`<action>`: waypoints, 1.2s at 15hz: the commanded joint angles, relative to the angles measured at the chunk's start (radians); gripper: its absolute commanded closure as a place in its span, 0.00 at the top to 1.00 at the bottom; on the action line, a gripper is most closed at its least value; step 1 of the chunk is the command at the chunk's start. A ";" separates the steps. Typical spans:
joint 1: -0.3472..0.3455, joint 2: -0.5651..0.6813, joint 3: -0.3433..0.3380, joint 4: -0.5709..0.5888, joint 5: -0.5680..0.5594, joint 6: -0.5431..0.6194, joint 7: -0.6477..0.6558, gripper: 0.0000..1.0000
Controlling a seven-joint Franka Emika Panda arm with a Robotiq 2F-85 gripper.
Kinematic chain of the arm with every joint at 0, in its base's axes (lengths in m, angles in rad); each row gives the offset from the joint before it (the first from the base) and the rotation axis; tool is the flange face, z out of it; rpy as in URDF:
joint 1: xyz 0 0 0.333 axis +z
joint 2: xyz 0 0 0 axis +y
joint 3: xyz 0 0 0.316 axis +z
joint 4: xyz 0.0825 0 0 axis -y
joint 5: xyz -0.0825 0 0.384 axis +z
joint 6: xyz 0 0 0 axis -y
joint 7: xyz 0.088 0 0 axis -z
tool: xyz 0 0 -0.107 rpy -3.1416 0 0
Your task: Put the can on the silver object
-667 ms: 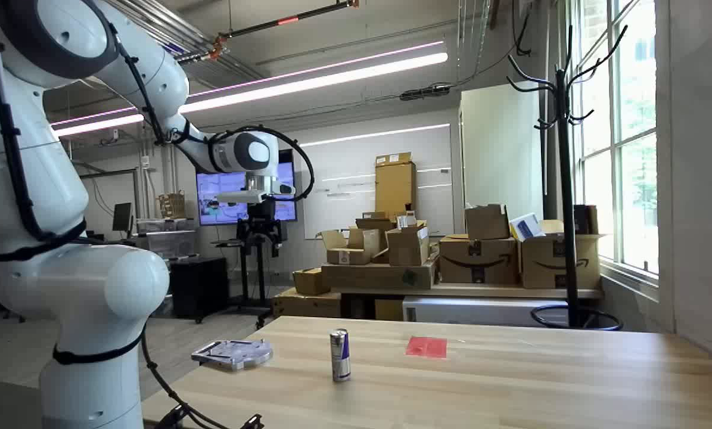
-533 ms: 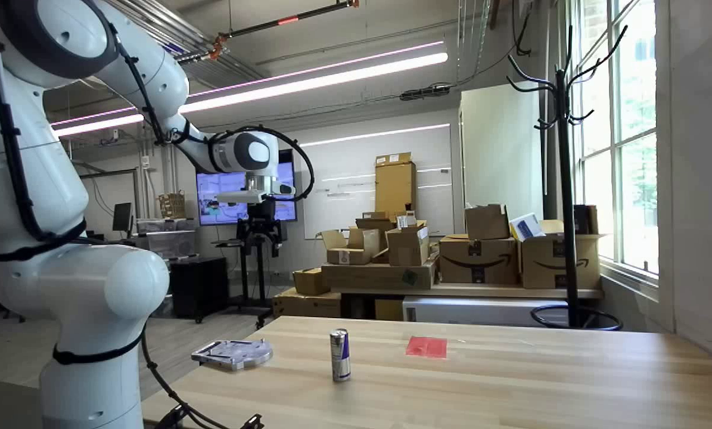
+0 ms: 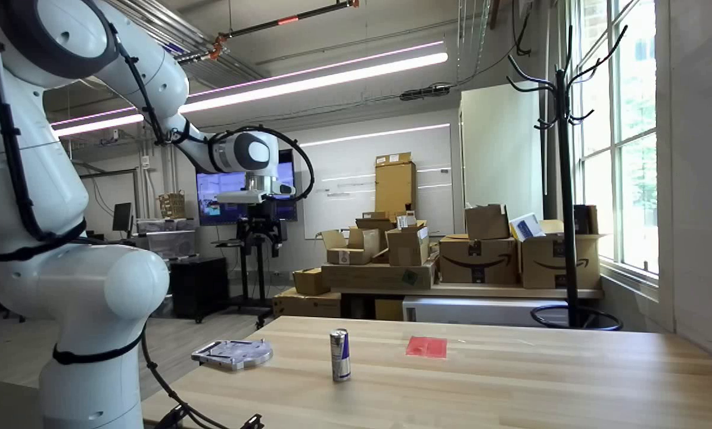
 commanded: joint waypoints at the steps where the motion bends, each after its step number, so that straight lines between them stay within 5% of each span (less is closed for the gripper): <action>1: -0.014 0.001 0.013 0.002 0.005 -0.002 -0.005 1.00; 18: -0.154 0.273 -0.117 0.176 0.010 0.105 0.021 1.00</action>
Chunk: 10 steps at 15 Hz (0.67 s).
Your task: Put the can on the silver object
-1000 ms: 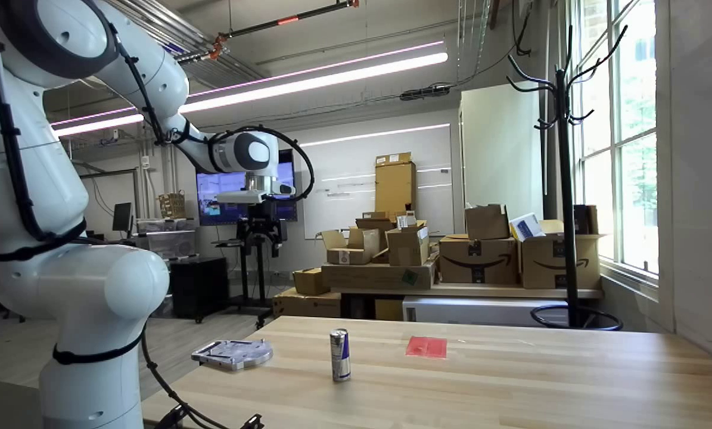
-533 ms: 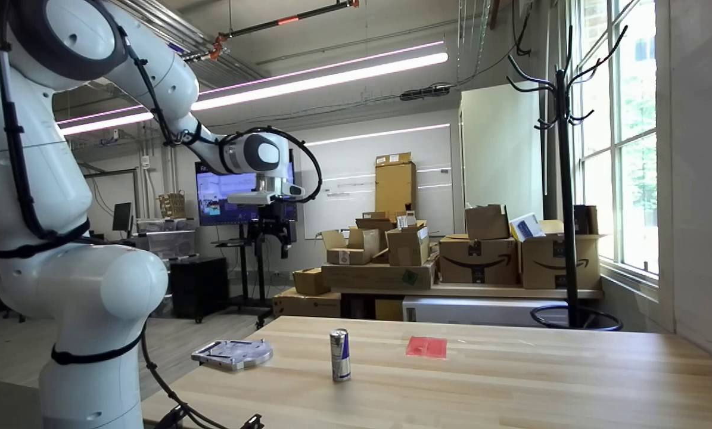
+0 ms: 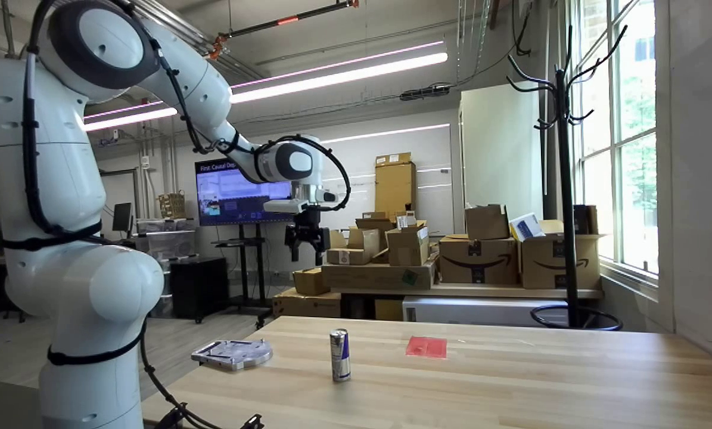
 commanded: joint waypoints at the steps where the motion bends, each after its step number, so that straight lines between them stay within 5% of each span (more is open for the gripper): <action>1: -0.035 0.092 -0.011 0.062 0.014 0.023 0.014 1.00; 10: -0.048 0.370 -0.007 0.154 0.105 0.126 0.002 1.00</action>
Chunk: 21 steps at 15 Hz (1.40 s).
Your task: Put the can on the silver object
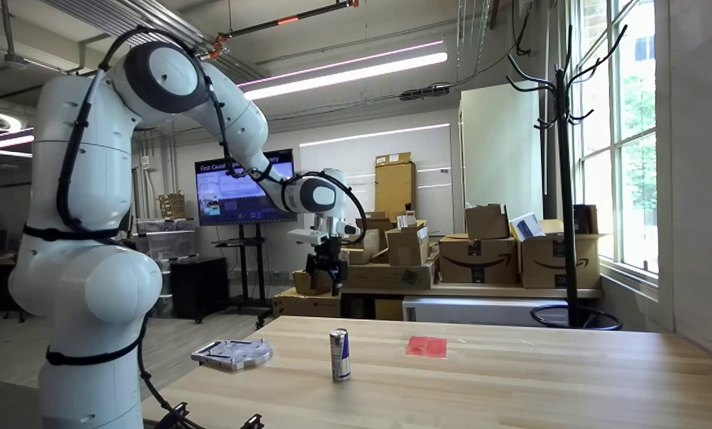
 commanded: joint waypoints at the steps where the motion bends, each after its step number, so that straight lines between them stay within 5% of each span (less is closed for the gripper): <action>1: -0.015 0.114 0.022 0.067 0.010 0.062 0.014 1.00; 9: -0.044 0.279 0.026 0.120 0.014 0.164 0.011 1.00; 21: -0.051 0.348 0.039 0.105 0.012 0.184 0.006 1.00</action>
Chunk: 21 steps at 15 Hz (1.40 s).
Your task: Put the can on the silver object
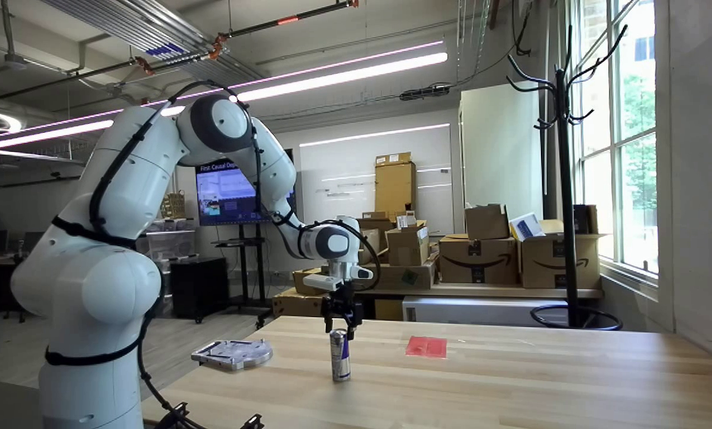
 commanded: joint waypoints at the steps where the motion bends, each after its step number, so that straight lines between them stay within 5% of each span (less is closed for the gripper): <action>1: -0.029 0.015 0.026 0.005 0.010 0.006 0.002 1.00; 10: -0.033 0.057 0.033 0.015 0.009 0.004 0.002 1.00; 11: -0.032 0.060 0.033 0.015 0.006 0.006 0.001 0.75; 12: -0.032 0.060 0.034 0.014 0.004 0.011 -0.003 0.74; 17: -0.032 0.037 0.033 0.002 -0.001 0.022 -0.014 0.35; 21: -0.018 -0.055 0.022 -0.056 -0.024 0.039 -0.009 0.34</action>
